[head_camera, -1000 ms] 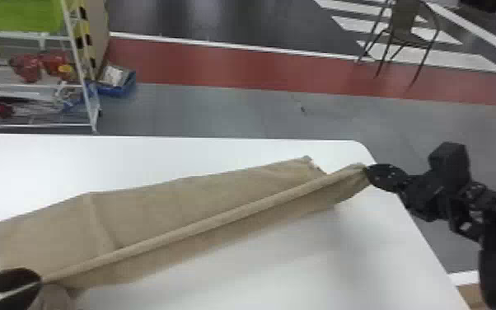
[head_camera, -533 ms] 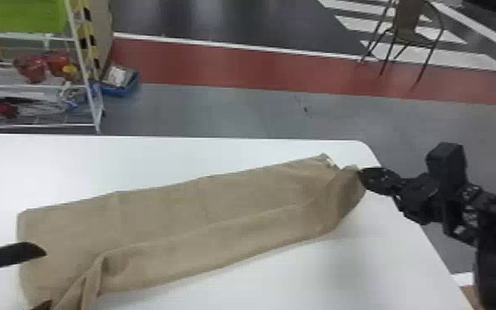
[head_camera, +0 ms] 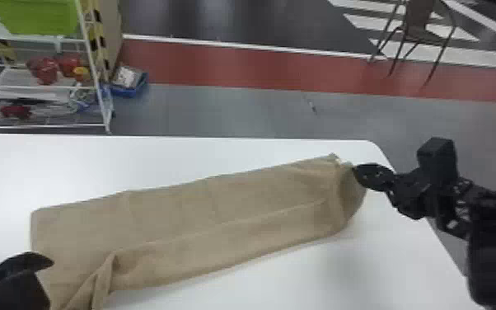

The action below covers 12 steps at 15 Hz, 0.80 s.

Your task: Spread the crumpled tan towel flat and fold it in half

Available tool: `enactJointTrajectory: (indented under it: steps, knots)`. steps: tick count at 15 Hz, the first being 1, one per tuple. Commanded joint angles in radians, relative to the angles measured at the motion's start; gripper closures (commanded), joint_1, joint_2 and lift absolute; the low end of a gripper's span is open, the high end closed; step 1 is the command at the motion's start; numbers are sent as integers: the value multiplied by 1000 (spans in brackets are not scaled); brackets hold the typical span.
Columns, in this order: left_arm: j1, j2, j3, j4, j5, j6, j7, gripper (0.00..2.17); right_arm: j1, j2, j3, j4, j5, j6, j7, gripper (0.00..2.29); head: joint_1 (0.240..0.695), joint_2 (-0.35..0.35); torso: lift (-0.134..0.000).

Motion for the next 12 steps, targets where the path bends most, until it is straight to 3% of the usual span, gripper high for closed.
enactJointTrajectory:
  steps: [1,4,12]
  knots:
    - [-7,-4,-43,-3,1,57,4,211,-18,9,18,16,-13,14,-9,1301,695,-203,-123]
    - [-8,-2,-65,-23,10,106,-13,211,-63,15,29,21,-71,115,-9,1301,695,-207,-123]
    - [-7,-4,-138,-31,15,226,-33,215,-43,24,32,13,-70,112,-7,1301,695,-216,-123]
